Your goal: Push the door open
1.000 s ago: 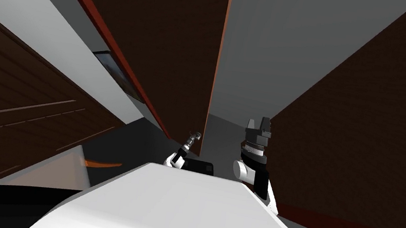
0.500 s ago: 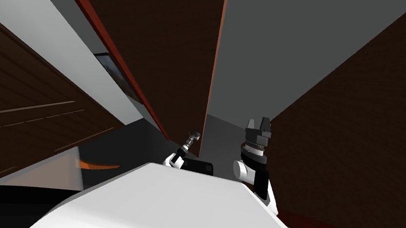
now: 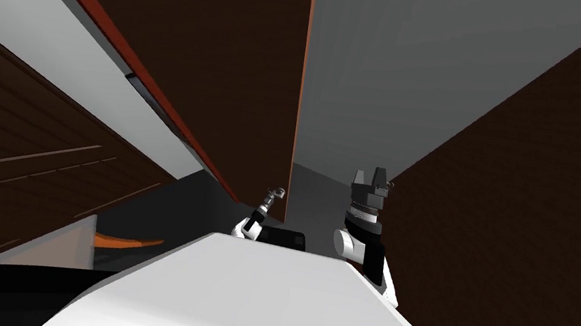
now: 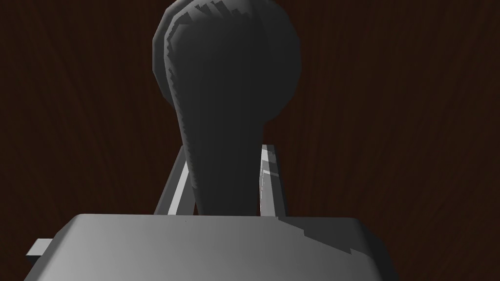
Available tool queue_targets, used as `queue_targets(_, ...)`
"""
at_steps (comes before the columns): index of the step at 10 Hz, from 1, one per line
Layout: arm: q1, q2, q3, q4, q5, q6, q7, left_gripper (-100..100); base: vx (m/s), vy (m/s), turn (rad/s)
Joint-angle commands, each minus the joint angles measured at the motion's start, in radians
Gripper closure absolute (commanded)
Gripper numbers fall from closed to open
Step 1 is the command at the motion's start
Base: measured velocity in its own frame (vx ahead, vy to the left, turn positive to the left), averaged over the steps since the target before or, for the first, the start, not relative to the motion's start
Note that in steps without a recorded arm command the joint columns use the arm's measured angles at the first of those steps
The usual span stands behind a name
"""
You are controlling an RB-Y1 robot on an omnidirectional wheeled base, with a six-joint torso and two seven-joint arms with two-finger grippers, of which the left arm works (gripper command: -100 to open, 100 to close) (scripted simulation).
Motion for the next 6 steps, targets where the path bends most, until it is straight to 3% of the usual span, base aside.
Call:
queue_targets(1, -0.012, 0.01, 0.035, 0.014, 0.013, -0.009, -0.01, 100, 0.155, -0.129, 0.083)
queue_targets(3, -0.016, 0.011, 0.06, 0.019, 0.022, -0.009, -0.019, 100, 0.165, -0.14, 0.068)
queue_targets(6, -0.019, 0.011, 0.078, 0.023, 0.029, -0.009, -0.025, 100, 0.103, -0.072, 0.03)
